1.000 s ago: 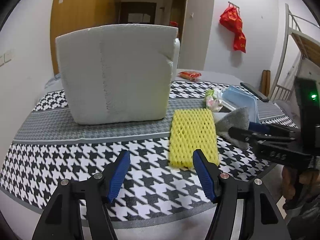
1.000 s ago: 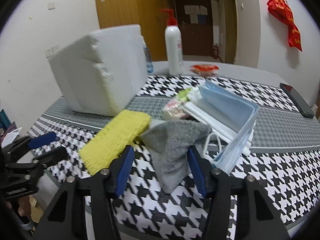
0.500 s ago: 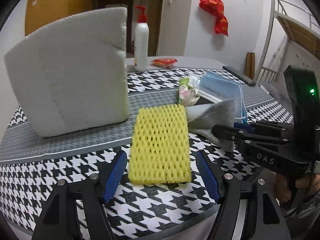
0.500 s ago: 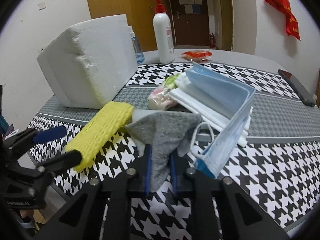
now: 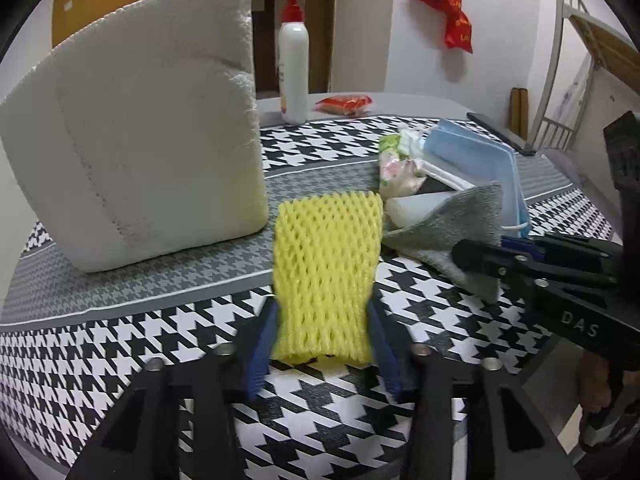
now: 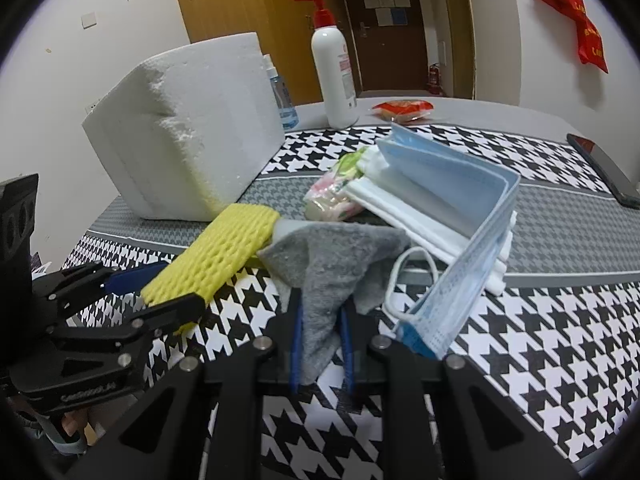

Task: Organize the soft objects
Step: 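Close the left gripper on the yellow foam net while the right gripper grasps the grey sock, then lift the yellow net and grey sock and carry both toward the white foam box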

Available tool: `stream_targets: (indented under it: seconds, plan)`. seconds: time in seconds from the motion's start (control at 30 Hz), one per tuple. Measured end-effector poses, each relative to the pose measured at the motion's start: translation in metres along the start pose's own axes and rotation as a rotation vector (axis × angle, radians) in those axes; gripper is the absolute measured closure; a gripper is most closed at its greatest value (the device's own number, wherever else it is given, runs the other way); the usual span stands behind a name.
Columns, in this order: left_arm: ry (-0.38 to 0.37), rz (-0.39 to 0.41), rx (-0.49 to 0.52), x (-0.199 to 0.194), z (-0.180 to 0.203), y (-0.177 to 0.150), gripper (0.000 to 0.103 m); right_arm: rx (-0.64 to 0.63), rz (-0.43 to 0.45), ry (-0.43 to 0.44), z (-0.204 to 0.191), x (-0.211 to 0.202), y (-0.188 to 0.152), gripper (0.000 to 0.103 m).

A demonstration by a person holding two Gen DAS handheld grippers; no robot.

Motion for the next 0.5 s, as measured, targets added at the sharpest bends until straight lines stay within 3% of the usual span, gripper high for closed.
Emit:
stream_targets:
  seconds: [0.07,0.4,0.5]
  plan:
    - [0.019,0.006,-0.009,0.002,-0.005,0.000,0.080,0.003,0.000,0.007,0.001,0.000,0.000,0.083]
    - [0.007,0.110,-0.053,-0.035,-0.023,0.004,0.082,0.008,0.025,0.019,0.000,-0.005,0.001,0.089]
    - [0.012,0.140,-0.049,-0.050,-0.025,0.005,0.082,0.050,0.018,0.076,-0.003,-0.008,0.001,0.090]
Point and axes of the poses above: each gripper's, at about its wrist camera, not at the fingertips, and x roughly the way its jaws point, z to its right, y to its top, the point moved 6 cm from there along x, roughly the way its jaws point, and after that the axes turned 3 degrees about x, right-handed, at the moved point
